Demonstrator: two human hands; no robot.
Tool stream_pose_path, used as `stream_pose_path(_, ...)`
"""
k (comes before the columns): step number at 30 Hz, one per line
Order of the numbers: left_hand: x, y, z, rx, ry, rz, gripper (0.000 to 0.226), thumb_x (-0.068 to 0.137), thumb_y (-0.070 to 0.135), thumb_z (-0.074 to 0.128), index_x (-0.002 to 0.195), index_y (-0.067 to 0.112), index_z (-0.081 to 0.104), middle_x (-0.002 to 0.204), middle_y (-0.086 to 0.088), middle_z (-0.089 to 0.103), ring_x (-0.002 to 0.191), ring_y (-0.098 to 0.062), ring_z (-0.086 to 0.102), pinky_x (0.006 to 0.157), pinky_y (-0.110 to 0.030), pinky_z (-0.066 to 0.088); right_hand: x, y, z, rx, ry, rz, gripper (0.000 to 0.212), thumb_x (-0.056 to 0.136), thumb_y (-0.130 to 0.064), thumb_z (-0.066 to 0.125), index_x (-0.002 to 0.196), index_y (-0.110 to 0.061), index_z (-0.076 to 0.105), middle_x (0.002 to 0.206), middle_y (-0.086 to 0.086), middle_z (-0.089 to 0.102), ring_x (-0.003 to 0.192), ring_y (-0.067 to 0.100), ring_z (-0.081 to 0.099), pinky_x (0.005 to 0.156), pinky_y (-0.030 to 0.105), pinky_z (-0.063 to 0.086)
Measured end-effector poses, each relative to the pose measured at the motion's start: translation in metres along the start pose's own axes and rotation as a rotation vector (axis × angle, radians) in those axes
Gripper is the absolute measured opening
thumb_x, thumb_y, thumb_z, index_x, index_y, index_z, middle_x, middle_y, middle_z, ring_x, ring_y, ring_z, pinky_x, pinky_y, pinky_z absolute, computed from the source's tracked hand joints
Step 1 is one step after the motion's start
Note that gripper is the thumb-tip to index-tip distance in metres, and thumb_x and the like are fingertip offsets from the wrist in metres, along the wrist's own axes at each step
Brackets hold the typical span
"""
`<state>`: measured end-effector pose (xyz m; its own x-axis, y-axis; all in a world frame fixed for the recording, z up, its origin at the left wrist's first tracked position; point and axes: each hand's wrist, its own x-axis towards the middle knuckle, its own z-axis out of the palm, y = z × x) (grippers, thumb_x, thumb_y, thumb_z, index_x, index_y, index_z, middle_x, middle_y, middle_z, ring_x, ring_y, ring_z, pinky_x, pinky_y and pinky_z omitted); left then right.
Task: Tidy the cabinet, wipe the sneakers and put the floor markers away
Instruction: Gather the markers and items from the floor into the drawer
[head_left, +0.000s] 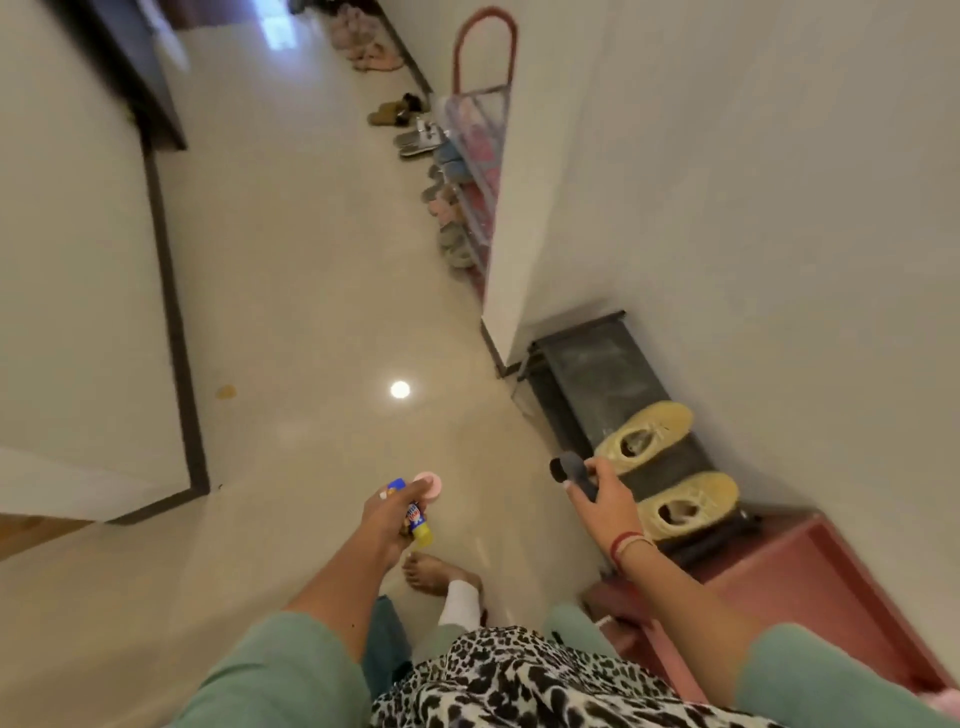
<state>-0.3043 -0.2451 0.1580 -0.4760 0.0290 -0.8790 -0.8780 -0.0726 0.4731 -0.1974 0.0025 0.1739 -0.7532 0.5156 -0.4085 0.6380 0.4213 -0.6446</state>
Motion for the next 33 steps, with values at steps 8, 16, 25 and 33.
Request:
stream_pose_path(8,-0.078,-0.093,0.078,0.349,-0.226,-0.018,0.017,0.081,0.007,0.073,0.091,0.005,0.059,0.067,-0.008,0.056,0.057,-0.016,0.052,0.045,-0.022,0.048,-0.15,0.128,-0.055,0.311,0.337,0.306,0.007,0.09,-0.02,0.056,0.092,-0.015,0.062,0.083,0.006,0.063,0.082,0.027,0.06,0.07,0.03,0.041)
stream_pose_path(16,-0.121,-0.171,0.136,0.796,-0.385,-0.076,0.017,0.083,0.007,0.071,0.091,0.006,0.055,0.07,-0.009,0.054,0.059,-0.017,0.05,0.055,-0.028,0.045,-0.271,0.232,-0.047,0.603,0.557,0.765,0.014,0.096,-0.017,0.048,0.088,-0.012,0.058,0.069,0.009,0.054,0.059,0.023,0.049,0.046,0.026,0.036)
stream_pose_path(25,-0.09,-0.265,0.151,1.147,-0.48,-0.175,0.018,0.082,0.006,0.072,0.081,0.008,0.054,0.064,-0.007,0.059,0.051,-0.013,0.057,0.047,-0.023,0.046,-0.322,0.289,0.031,0.728,0.485,1.101,0.014,0.088,-0.01,0.054,0.081,-0.004,0.064,0.073,0.016,0.062,0.071,0.031,0.058,0.065,0.036,0.047)
stream_pose_path(33,-0.037,-0.324,0.162,1.249,-0.45,-0.189,0.02,0.082,0.007,0.073,0.079,0.011,0.054,0.069,-0.006,0.057,0.055,-0.014,0.056,0.055,-0.028,0.046,-0.3,0.34,0.078,0.79,0.436,1.179,0.01,0.086,-0.008,0.056,0.087,-0.008,0.066,0.086,0.014,0.067,0.085,0.031,0.062,0.08,0.038,0.05)
